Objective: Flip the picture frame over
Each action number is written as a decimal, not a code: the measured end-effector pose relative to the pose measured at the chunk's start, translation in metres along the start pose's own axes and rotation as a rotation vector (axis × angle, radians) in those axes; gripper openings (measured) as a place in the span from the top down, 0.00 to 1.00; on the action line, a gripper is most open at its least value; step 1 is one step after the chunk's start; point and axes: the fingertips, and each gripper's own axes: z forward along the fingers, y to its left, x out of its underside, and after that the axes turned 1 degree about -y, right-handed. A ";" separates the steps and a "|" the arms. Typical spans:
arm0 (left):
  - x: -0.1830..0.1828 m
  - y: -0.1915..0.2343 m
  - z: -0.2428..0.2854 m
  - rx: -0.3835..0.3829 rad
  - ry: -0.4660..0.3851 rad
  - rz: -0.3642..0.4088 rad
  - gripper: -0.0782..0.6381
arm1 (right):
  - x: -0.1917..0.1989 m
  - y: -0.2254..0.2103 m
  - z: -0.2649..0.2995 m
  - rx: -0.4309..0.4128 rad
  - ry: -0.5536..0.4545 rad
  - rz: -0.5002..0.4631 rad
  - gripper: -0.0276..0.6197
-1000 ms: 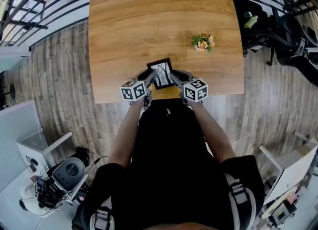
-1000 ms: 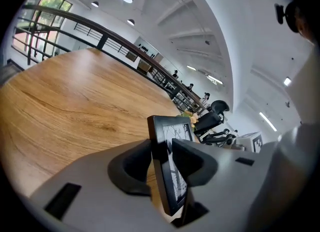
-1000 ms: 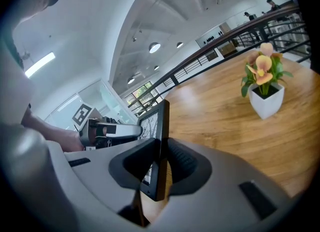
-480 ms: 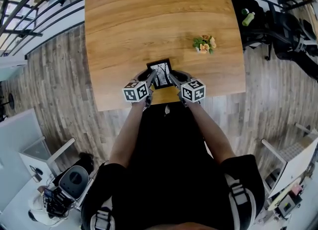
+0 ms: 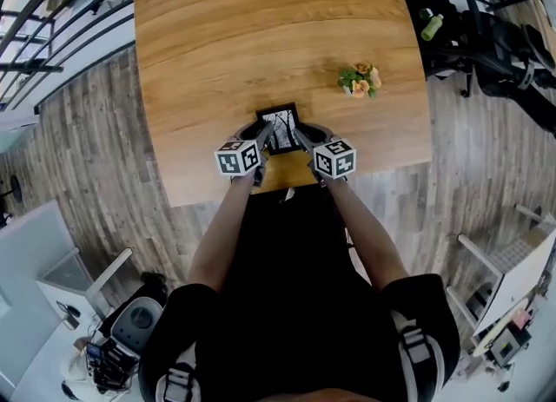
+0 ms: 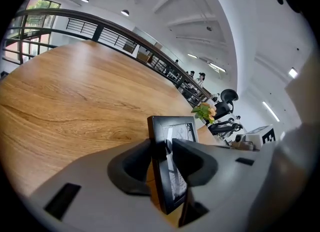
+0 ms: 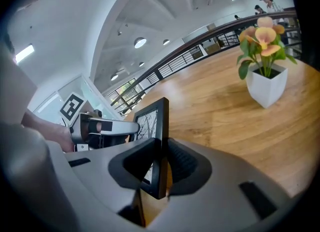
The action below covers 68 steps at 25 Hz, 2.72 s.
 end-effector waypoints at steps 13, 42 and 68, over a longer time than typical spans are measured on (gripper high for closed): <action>0.003 0.008 0.018 -0.029 0.033 0.051 0.69 | 0.008 -0.018 0.015 0.025 0.034 -0.002 0.82; 0.009 0.020 0.040 -0.075 0.081 0.126 0.66 | 0.009 -0.028 0.026 0.146 0.103 -0.212 0.80; 0.015 0.022 0.048 -0.213 0.137 0.292 0.65 | 0.012 -0.027 0.028 0.189 0.105 -0.266 0.79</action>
